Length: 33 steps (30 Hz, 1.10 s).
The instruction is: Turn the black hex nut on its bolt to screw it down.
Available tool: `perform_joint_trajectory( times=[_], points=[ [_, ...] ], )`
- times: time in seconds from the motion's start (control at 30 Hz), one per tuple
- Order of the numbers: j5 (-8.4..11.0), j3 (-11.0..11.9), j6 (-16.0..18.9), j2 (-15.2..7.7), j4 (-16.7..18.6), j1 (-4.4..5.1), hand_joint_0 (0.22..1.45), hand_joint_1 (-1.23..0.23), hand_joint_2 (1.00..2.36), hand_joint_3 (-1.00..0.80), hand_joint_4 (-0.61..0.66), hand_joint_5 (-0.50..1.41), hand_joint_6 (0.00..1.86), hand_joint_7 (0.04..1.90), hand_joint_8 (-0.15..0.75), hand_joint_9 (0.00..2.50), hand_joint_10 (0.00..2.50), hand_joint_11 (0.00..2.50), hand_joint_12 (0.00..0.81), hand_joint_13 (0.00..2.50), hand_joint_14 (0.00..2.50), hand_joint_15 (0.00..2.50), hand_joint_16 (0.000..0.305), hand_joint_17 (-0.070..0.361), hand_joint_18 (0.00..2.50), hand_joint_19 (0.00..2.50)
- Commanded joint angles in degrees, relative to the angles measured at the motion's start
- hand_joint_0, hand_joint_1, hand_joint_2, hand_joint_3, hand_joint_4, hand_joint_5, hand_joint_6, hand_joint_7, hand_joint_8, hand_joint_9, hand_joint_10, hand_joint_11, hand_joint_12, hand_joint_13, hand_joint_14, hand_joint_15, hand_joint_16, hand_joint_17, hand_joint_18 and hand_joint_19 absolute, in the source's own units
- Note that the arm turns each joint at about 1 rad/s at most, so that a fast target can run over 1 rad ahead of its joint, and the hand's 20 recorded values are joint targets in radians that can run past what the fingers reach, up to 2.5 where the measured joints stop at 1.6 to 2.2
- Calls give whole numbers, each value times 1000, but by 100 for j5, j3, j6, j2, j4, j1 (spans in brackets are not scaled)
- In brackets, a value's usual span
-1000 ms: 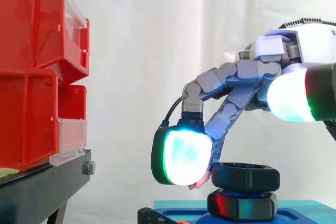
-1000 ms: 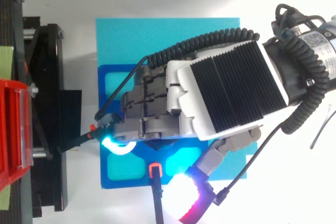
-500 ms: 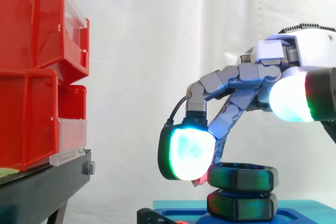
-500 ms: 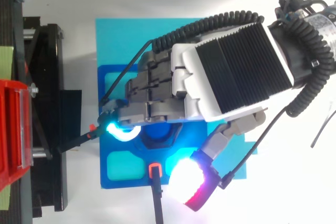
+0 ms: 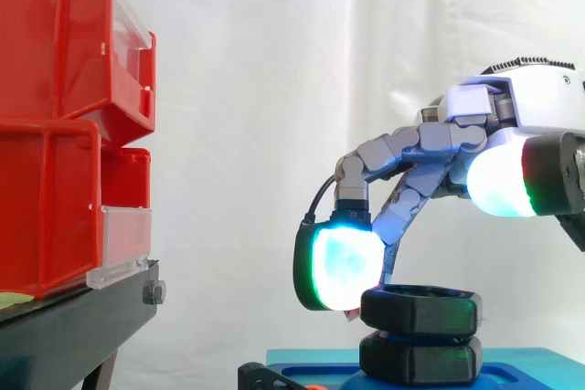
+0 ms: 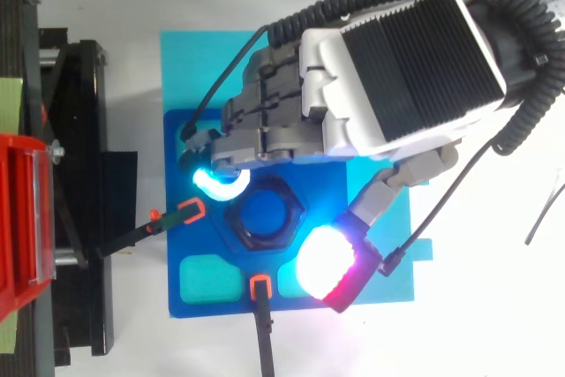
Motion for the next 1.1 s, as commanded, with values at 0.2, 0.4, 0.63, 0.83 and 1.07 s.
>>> perform_joint_trajectory(
  times=[0.2, 0.4, 0.63, 0.83, 1.07],
  points=[
    [-219, 4, 3, 5, 26, -163, 493, -300, 1000, -500, 334, -140, 506, 1140, 371, 797, 14, 558, 397, 842, 10, 263, 56, 126, 920, 377],
    [-289, 83, 3, 5, 26, -190, 493, -301, 1000, -500, 332, -139, 506, 1141, 373, 797, 12, 554, 394, 841, 10, 264, 56, 125, 919, 372],
    [-263, 224, 126, -3, 132, -119, 493, -300, 1000, -500, 333, -139, 505, 1139, 374, 797, 15, 558, 398, 843, 9, 270, 56, 126, 921, 378],
    [-184, 224, 187, -3, 352, 48, 494, -302, 1000, -500, 334, -139, 500, 1145, 371, 794, 14, 553, 403, 844, 9, 279, 56, 125, 919, 362],
    [27, 224, 205, -3, 325, 267, 494, -306, 1000, -500, 341, -139, 500, 1143, 374, 793, 14, 558, 404, 838, 9, 278, 55, 125, 909, 363]
  ],
)
